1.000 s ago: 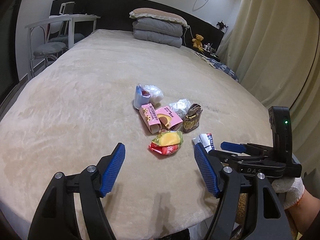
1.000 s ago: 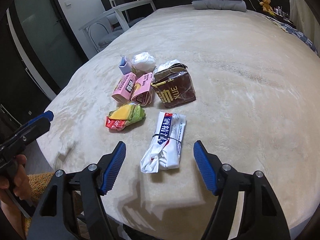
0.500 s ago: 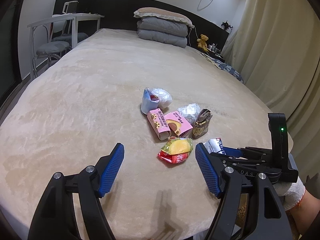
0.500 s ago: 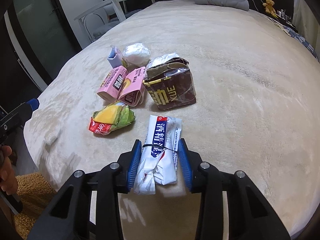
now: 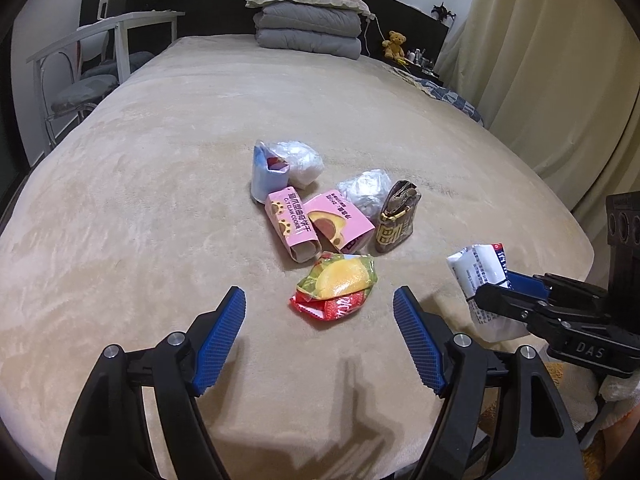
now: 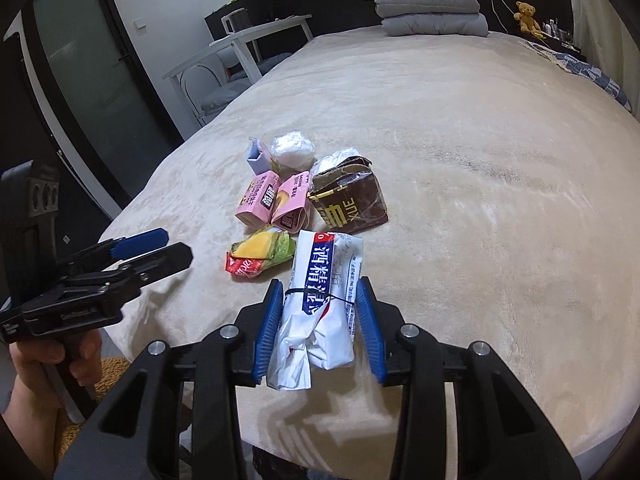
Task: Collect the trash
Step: 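Grasp the yellow-red snack wrapper with the left tool while the right tool holds the packet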
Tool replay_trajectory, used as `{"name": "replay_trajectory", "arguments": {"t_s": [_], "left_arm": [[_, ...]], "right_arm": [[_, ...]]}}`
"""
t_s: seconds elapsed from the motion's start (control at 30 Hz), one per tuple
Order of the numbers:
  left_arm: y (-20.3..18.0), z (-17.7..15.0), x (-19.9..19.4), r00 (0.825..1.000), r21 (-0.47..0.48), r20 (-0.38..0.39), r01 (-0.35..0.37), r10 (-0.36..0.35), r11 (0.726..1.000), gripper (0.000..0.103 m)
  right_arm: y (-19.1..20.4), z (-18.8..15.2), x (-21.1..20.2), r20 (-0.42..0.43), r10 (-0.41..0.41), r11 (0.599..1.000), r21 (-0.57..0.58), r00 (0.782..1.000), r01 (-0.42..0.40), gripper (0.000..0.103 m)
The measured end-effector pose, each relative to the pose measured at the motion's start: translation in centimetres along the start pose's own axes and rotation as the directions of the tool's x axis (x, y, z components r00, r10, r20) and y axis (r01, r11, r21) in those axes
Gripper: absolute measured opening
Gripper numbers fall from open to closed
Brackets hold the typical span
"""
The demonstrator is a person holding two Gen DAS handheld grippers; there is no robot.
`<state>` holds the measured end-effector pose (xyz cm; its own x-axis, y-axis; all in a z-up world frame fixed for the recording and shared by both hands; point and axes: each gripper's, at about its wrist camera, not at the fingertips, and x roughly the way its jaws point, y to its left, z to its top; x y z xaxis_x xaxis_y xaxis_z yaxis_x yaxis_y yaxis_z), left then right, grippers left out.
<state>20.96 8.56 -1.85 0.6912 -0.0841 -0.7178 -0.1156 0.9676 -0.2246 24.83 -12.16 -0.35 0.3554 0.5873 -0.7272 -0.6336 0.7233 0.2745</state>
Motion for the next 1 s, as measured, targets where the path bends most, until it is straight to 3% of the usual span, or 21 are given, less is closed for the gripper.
{"name": "replay_trajectory", "arguments": {"t_s": [0.23,0.6,0.67,0.73,0.8,1.0], "left_arm": [[-0.3,0.7,2.7,0.998,-0.021,-0.067,0.018,-0.019,1.0,0.074],[-2.4,1.2,6.4,0.992,0.009,-0.119,-0.046,0.047,0.999,0.074],[-2.3,1.2,6.9,0.989,0.008,-0.115,-0.088,0.088,0.996,0.071],[-1.7,1.3,7.1,0.989,-0.022,-0.117,-0.094,0.091,0.995,0.06],[-1.3,1.3,7.2,0.99,-0.047,-0.118,-0.086,0.08,0.995,0.059],[-2.0,0.9,7.2,0.989,-0.002,-0.115,-0.096,0.095,0.995,0.058]], "right_arm": [[-1.0,-0.9,-1.6,0.014,0.015,0.999,0.046,1.0,-0.016,0.039],[-2.0,-1.8,-2.5,0.014,0.033,0.997,0.071,0.999,-0.033,0.039],[-2.2,-1.9,-2.5,0.012,0.036,0.997,0.074,0.999,-0.037,0.039],[-2.2,-1.9,-2.6,0.013,0.037,0.997,0.073,0.999,-0.037,0.039],[-2.1,-1.9,-2.7,0.016,0.038,0.997,0.07,0.999,-0.039,0.039],[-2.4,-1.9,-2.8,0.02,0.04,0.996,0.078,0.999,-0.041,0.039]]}}
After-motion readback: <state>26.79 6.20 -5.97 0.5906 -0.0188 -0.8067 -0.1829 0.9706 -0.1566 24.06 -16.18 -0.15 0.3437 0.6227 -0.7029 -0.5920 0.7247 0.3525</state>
